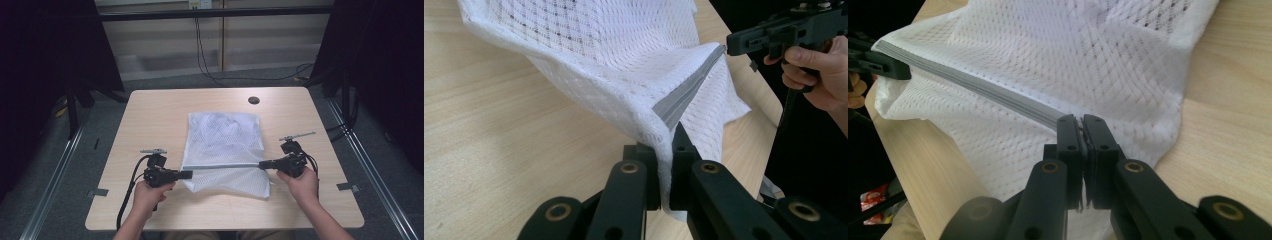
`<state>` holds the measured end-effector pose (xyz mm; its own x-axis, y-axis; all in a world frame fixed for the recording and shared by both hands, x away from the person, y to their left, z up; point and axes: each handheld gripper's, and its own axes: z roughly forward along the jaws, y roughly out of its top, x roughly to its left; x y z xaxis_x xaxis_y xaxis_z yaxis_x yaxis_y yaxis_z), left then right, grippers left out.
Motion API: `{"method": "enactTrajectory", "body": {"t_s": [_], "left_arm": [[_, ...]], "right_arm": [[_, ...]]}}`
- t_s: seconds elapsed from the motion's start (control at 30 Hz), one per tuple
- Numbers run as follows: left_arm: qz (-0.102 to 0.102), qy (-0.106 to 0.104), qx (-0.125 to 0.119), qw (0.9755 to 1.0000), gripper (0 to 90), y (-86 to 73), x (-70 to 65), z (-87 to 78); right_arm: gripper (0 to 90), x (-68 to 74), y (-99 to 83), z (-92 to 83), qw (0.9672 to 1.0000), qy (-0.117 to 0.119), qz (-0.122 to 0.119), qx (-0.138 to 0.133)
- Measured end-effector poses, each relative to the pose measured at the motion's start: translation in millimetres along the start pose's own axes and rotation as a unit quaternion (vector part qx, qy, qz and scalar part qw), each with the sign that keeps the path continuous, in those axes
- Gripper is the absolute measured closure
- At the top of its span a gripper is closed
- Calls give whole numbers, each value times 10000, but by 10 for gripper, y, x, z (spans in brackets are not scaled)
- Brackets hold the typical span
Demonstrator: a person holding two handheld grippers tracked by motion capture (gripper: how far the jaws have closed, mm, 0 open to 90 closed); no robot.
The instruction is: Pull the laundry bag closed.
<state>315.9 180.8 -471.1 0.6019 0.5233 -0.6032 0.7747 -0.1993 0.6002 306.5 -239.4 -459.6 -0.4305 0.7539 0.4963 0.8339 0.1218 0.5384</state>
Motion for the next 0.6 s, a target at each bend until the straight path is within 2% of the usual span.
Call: {"method": "enactTrajectory", "body": {"t_s": [0.3, 0.6], "left_arm": [[-33, 5, -12, 10000, 882, -1, -14, 4], [35, 19, 29, 10000, 882, -4, -9, 7]], "right_arm": [[869, -17, -23, -43, 10000, -29, -22, -15], [869, -59, -45, -69, 10000, -59, 23, -32]]}}
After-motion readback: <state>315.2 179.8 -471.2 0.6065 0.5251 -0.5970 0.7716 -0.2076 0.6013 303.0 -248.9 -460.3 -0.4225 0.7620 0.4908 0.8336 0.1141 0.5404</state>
